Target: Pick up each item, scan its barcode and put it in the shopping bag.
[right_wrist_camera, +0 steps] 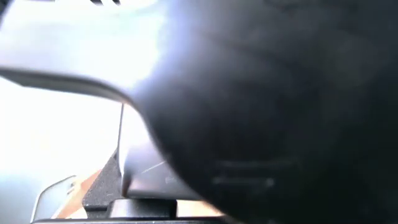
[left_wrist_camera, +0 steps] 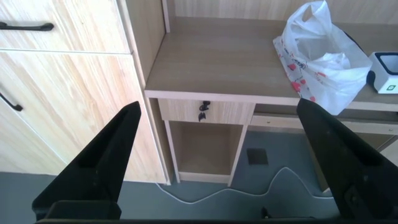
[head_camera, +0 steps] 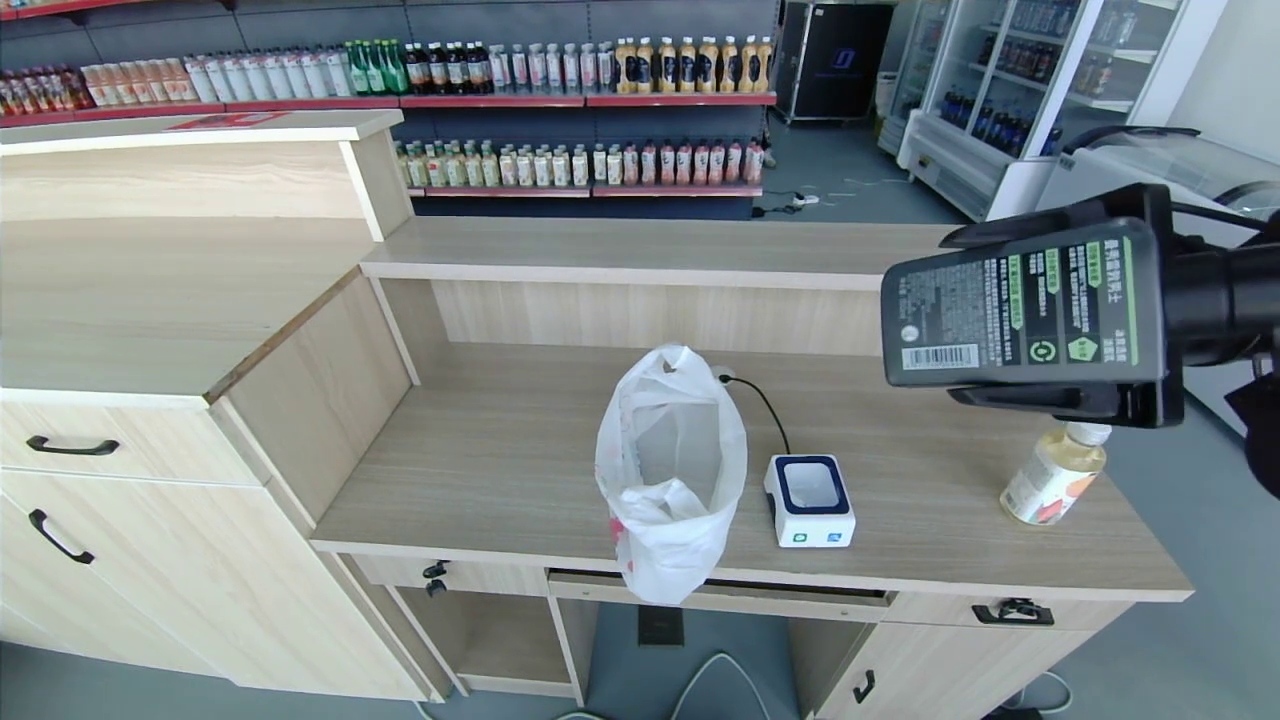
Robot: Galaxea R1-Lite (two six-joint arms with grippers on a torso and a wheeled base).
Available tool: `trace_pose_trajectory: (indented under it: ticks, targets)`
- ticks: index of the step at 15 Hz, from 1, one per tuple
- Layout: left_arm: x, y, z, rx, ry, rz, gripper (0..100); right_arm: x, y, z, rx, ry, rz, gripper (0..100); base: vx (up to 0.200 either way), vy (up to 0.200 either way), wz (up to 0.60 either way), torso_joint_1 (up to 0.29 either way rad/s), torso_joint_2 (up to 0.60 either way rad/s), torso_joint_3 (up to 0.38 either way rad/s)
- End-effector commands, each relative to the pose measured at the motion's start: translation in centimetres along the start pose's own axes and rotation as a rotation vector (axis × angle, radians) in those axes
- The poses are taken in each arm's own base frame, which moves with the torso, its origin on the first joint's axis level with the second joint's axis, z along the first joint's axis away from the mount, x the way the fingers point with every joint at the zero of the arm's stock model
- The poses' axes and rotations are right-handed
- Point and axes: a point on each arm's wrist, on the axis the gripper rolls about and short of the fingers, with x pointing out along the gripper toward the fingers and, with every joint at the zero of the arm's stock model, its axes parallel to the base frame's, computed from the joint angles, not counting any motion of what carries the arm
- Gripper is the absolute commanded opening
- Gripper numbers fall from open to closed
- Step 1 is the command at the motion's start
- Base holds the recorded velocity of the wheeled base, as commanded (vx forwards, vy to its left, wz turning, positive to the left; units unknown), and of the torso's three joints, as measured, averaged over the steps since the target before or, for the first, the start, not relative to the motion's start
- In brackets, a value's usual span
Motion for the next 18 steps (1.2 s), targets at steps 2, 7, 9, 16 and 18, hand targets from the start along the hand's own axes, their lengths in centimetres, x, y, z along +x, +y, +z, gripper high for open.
trace_pose_trajectory:
  ticks: [2, 7, 9, 16, 18]
  targets:
    - [0.0, 0.0, 0.0, 0.000, 0.000, 0.000, 100, 5.6, 1.1, 1.1, -0.078, -0.220, 0.120, 0, 0.000, 0.000, 0.00, 0.000, 0.00, 0.000]
    - [0.0, 0.0, 0.0, 0.000, 0.001, 0.000, 100, 7.3, 3.0, 0.7, -0.127, -0.283, 0.139, 0, 0.000, 0.000, 0.00, 0.000, 0.00, 0.000]
    - [0.0, 0.0, 0.0, 0.000, 0.000, 0.000, 100, 7.2, 3.4, 0.4, -0.122, -0.279, 0.138, 0, 0.000, 0.000, 0.00, 0.000, 0.00, 0.000]
    - [0.0, 0.0, 0.0, 0.000, 0.000, 0.000, 100, 7.9, 1.6, 2.2, -0.240, -0.319, 0.132, 0, 0.000, 0.000, 0.00, 0.000, 0.00, 0.000]
    - [0.0, 0.0, 0.0, 0.000, 0.000, 0.000, 100, 8.0, 1.1, 2.1, -0.301, -0.323, 0.122, 0, 0.000, 0.000, 0.00, 0.000, 0.00, 0.000]
